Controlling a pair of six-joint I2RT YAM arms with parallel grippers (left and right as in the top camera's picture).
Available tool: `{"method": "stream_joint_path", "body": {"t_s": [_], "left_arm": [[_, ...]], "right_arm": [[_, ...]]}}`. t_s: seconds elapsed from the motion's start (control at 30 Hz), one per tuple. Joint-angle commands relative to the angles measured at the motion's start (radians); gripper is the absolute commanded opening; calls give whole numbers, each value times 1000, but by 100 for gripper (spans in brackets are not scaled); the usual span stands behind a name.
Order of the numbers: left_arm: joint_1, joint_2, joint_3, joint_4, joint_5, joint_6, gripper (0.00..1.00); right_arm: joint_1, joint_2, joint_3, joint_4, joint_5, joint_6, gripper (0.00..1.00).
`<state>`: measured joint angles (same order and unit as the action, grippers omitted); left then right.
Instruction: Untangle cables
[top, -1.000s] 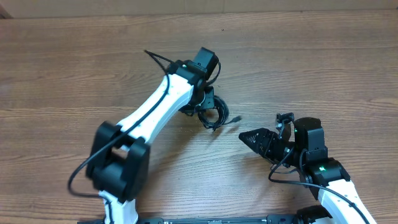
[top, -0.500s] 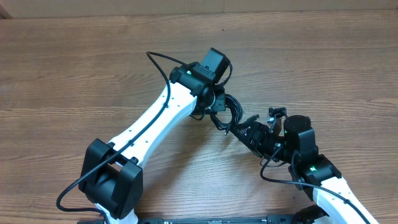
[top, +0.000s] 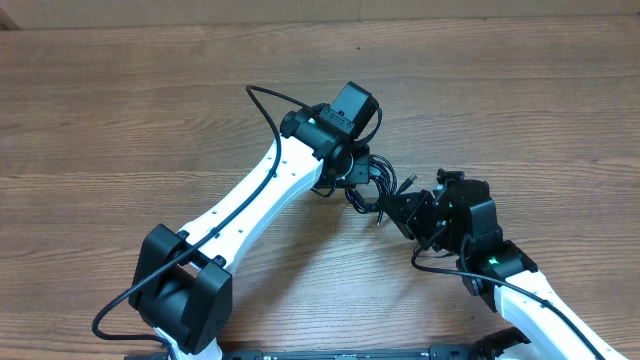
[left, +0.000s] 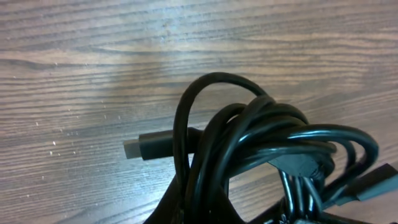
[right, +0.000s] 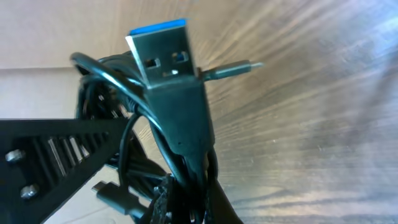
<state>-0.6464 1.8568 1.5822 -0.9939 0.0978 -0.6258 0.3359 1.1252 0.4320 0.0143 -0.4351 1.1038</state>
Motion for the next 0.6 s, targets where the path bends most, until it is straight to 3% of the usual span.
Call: {"method": "stream_joint_path", "body": {"t_s": [0.0,0.13,0.27,0.57], "left_arm": [[-8,-13,16,6,57,20,4],[-5,-13,16,24,50,13,4],[18,-13,17,55,5,-73,5],[76,-13,16,68,-54,-238,8]], "right_arm": [[3,2,14,74,-101,-135,4],[3,2,14,97,-275,-294,4],[3,2,14,97,-501,-452,4],[3,2,14,96,-693,-563,4]]}}
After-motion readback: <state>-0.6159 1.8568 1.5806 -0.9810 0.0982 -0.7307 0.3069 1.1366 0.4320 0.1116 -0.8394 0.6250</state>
